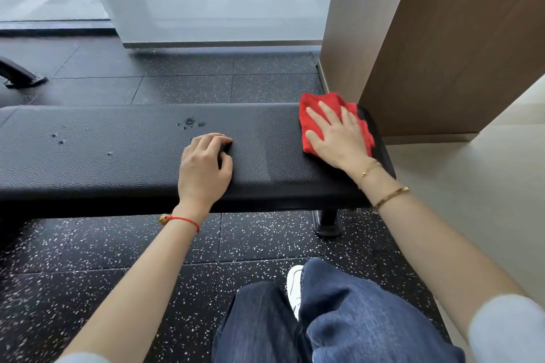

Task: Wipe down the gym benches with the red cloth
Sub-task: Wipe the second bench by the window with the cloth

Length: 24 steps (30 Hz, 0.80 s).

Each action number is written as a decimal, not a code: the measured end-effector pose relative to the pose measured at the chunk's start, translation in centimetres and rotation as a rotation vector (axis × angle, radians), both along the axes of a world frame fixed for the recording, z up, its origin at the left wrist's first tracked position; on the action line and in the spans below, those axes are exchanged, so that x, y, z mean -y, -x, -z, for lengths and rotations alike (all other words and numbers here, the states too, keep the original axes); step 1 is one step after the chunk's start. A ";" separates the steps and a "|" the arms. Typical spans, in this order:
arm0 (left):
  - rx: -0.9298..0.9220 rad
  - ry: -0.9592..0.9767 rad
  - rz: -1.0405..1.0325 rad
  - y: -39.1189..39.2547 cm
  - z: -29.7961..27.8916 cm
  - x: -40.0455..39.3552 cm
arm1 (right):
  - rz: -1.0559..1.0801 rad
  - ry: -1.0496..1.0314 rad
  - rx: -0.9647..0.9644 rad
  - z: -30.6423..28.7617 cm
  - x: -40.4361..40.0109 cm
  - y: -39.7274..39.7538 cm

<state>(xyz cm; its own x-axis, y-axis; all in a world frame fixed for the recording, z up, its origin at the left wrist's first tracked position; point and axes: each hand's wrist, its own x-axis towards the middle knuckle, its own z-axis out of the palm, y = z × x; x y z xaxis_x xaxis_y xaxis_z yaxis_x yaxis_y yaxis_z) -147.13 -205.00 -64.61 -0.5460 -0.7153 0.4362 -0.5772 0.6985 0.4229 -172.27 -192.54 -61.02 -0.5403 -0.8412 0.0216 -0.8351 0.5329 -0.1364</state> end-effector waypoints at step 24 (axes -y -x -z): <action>0.026 0.027 -0.014 0.1 0.0 0.0 | -0.174 0.035 -0.001 -0.2 1.5 -4.2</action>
<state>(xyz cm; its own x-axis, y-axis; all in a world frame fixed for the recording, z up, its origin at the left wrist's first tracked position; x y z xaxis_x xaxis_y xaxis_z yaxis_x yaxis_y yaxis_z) -147.26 -205.01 -64.61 -0.5473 -0.7109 0.4417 -0.5974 0.7014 0.3886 -168.07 -193.99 -60.83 -0.3861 -0.9209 0.0530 -0.9146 0.3747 -0.1518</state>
